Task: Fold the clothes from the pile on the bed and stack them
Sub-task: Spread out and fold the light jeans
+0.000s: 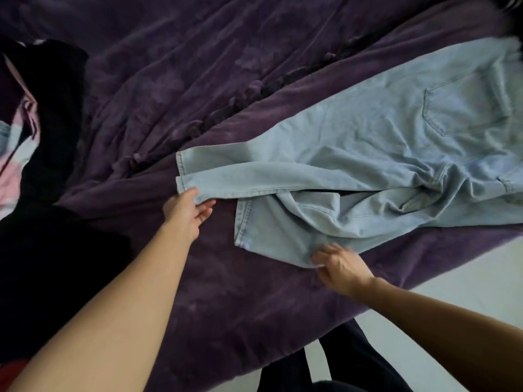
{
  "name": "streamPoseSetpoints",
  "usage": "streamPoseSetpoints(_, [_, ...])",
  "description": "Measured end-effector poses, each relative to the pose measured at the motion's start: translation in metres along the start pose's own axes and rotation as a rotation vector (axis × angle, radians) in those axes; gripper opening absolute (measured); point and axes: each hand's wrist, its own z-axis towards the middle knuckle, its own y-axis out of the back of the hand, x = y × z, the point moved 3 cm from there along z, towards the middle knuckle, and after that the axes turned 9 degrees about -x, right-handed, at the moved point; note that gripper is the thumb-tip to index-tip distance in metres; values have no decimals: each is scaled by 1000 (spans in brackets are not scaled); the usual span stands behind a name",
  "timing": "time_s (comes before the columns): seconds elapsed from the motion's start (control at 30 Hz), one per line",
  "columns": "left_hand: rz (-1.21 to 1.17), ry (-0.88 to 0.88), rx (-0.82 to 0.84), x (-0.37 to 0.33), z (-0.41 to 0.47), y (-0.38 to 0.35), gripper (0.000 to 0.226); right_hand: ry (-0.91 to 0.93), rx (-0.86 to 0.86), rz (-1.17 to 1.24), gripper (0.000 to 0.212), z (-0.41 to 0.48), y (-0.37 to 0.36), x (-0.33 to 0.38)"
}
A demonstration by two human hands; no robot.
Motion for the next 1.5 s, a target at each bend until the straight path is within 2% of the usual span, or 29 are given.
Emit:
streamPoseSetpoints(0.07, [48, 49, -30, 28, -3, 0, 18, -113, -160, -66, 35, 11, 15, -18])
streamPoseSetpoints(0.17, [263, 111, 15, 78, -19, -12, 29, -319, -220, -196, 84, 30, 39, -42])
streamPoseSetpoints(0.23, [426, 105, 33, 112, -32, -23, 34, -500, -240, -181, 91, 38, 46, -62])
streamPoseSetpoints(0.27, [520, 35, 15, 124, -37, -28, 36, -568, -239, -177, 85, 42, 49, -70])
streamPoseSetpoints(0.3, [637, -90, -12, 130, -40, -34, 35, -607, -224, -179, 69, 45, 50, -77])
streamPoseSetpoints(0.37, [903, -423, -55, 125, -48, -48, 32, -582, -204, -136, 25, 48, 54, -83])
streamPoseSetpoints(0.4, [1010, -616, -50, 117, -52, -57, 34, -552, -187, -82, 16, 44, 56, -82])
streamPoseSetpoints(0.5, [1278, -1213, 76, 94, -65, -89, 66, -421, -213, 53, 26, 14, 71, -75])
streamPoseSetpoints(0.53, [1407, -1326, 141, 89, -69, -102, 76, -382, -231, 84, 27, 2, 81, -71])
streamPoseSetpoints(0.57, [1526, -1367, 227, 86, -73, -114, 79, -349, -237, 117, 27, -10, 90, -69])
streamPoseSetpoints(0.6, [1598, -1358, 316, 86, -79, -125, 71, -325, -236, 152, 27, -19, 98, -68])
streamPoseSetpoints(0.67, [1607, -1299, 466, 90, -92, -142, 39, -293, -233, 201, 28, -29, 112, -69])
streamPoseSetpoints(0.73, [1549, -1214, 504, 89, -107, -150, 17, -299, -261, 277, 29, -27, 127, -72])
streamPoseSetpoints(0.77, [1499, -1153, 484, 83, -113, -149, 14, -318, -281, 321, 31, -22, 137, -73])
streamPoseSetpoints(0.83, [1402, -1071, 409, 65, -123, -139, 25, -354, -309, 385, 33, -5, 155, -75])
streamPoseSetpoints(0.9, [1364, -1088, 335, 44, -135, -121, 30, -366, -296, 417, 33, 15, 171, -76])
streamPoseSetpoints(1.03, [1444, -925, 336, 26, -153, -73, 34, -346, -26, 390, 28, 54, 179, -69])
streamPoseSetpoints(1.13, [1547, -755, 248, 20, -144, -39, 37, -253, 45, 243, 15, 76, 171, -47])
streamPoseSetpoints(1.23, [1605, -575, 147, 21, -117, -11, 31, -128, -25, 81, 28, 93, 154, -28])
streamPoseSetpoints(1.33, [1648, -531, -49, 31, -85, 14, 37, -164, 21, -11, 35, 97, 129, -32])
streamPoseSetpoints(1.4, [1576, -570, -151, 37, -63, 23, 35, -217, 87, -42, 36, 93, 113, -46])
streamPoseSetpoints(1.5, [1215, -552, -236, 39, -31, 21, 35, -212, 146, -84, 37, 102, 99, -61])
